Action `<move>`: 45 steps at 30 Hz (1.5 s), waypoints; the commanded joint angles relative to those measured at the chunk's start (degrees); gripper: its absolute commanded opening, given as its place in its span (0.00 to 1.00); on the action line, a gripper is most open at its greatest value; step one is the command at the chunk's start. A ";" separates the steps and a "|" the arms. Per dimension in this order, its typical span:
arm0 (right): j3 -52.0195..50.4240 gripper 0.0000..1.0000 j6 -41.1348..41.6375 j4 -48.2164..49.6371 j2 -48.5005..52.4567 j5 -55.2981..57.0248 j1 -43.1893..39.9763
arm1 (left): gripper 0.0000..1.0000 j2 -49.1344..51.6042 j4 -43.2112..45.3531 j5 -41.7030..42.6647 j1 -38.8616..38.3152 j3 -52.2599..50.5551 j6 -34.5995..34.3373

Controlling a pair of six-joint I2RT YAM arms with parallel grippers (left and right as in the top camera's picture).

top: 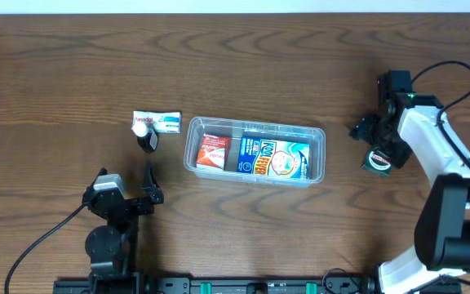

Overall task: Pack container
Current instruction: 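Move right gripper to the green Zam-Buk tin and grasp it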

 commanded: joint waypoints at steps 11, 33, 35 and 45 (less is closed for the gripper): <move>-0.98 0.91 -10.32 0.79 1.07 1.25 -4.44 | 0.98 -0.04 -2.12 -0.59 0.24 -0.92 0.11; -9.25 0.54 -13.51 9.57 1.07 -2.34 -4.48 | 0.98 -0.04 -2.12 -0.59 0.24 -0.92 0.11; -9.25 0.53 -13.99 9.73 1.07 -2.34 -4.46 | 0.98 -0.04 -2.12 -0.59 0.24 -0.92 0.11; -8.20 0.57 -17.33 9.44 -1.18 -8.90 -4.44 | 0.98 -0.04 -2.12 -0.59 0.24 -0.92 0.11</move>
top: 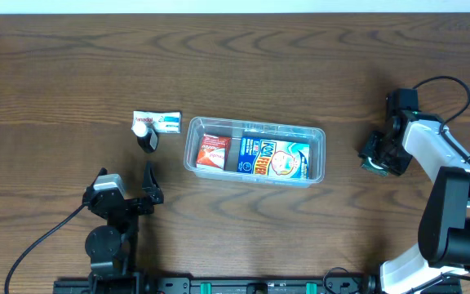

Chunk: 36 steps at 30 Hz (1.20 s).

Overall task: Pack container
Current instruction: 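Move right gripper to the green Zam-Buk tin and grasp it, then carry the Zam-Buk tin over the container's left end with right gripper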

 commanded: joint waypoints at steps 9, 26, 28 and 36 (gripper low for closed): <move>0.87 0.57 -6.16 6.75 -14.71 -33.53 -0.42 | 0.98 -0.02 -2.12 -0.59 0.24 -0.92 0.13; 0.85 0.56 7.78 19.76 -25.29 -32.57 24.37 | 0.98 -0.02 -2.12 -0.59 0.24 -0.92 0.13; 0.85 0.56 8.11 20.55 -24.02 -25.99 30.42 | 0.98 -0.02 -2.12 -0.59 0.24 -0.92 0.13; 0.85 0.57 11.13 25.99 -16.33 -4.92 48.02 | 0.98 -0.02 -2.12 -0.59 0.24 -0.92 0.13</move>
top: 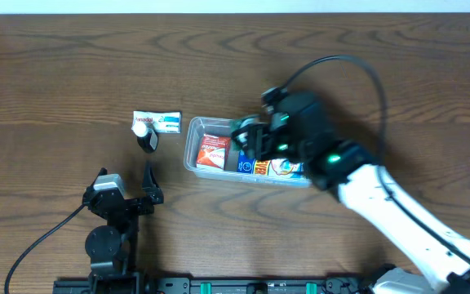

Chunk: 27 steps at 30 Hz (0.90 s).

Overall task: Pack container
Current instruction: 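Carry the Zam-Buk tin over the container's left end with right gripper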

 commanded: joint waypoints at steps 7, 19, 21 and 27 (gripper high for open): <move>0.70 0.61 3.56 8.50 10.47 19.19 10.71 | 0.98 -0.04 -2.12 -0.59 0.24 -0.92 0.11; 0.70 0.63 4.09 15.13 15.39 24.28 11.91 | 0.98 -0.04 -2.12 -0.59 0.24 -0.92 0.11; 0.70 0.63 4.15 16.39 15.50 24.44 11.93 | 0.98 -0.04 -2.12 -0.59 0.24 -0.92 0.11; 0.70 0.63 5.29 18.80 17.66 24.09 11.98 | 0.98 -0.04 -2.12 -0.59 0.24 -0.92 0.11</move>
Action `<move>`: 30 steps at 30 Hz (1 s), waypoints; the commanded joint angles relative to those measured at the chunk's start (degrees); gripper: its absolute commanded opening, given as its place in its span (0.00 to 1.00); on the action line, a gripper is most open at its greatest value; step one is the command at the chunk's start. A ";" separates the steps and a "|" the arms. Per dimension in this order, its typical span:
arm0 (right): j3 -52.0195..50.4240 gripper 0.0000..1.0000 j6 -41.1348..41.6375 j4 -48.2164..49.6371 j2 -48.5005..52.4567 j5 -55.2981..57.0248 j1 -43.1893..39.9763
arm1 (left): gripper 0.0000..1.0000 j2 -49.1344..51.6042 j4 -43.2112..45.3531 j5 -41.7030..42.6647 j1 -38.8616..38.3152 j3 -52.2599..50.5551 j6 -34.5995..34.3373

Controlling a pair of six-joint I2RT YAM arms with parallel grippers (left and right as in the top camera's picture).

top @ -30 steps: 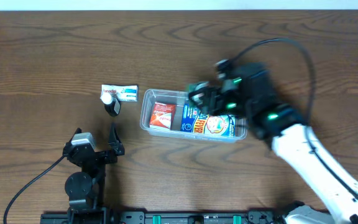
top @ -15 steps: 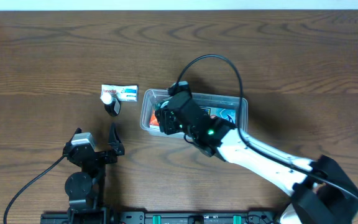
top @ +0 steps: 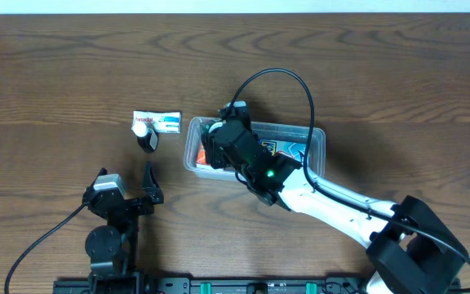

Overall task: Pack container
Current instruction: 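Carry the Zam-Buk tin over the container's left end with right gripper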

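Note:
A clear plastic container (top: 318, 139) lies mid-table. Inside it are a red box (top: 203, 160), mostly covered by my arm, and a blue box (top: 290, 152). My right gripper (top: 211, 144) reaches over the container's left end, above the red box; the wrist hides its fingers and anything between them. The small dark round object is out of view. Left of the container lie a white toothpaste tube (top: 161, 122) and a small black item (top: 147, 144). My left gripper (top: 152, 186) rests open near the front left, holding nothing.
The right arm (top: 341, 200) stretches across the table from the front right, its cable arching over the container. The left arm's base (top: 104, 237) sits at the front edge.
My right gripper has shifted left from over the container's middle to its left end. The arm now lies lower across the front right. The left arm has not moved.
My right gripper hovered by a small dark round object at the far right, then sat down on it. Later it was over the container and the object was gone from its spot. Now the gripper is at the container's left end.

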 commanded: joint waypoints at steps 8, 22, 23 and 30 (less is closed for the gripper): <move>0.70 0.62 2.73 3.19 3.37 -1.40 0.68 | 0.98 -0.02 -2.12 -0.59 0.24 -0.92 0.13; 0.70 0.67 3.30 5.79 3.37 -1.75 3.28 | 0.98 -0.02 -2.12 -0.59 0.24 -0.92 0.13; 0.70 0.67 3.30 5.77 3.37 -1.75 3.28 | 0.98 -0.02 -2.12 -0.59 0.24 -0.92 0.13; 0.70 0.67 3.28 5.57 3.37 -1.75 3.28 | 0.98 -0.02 -2.12 -0.59 0.24 -0.92 0.13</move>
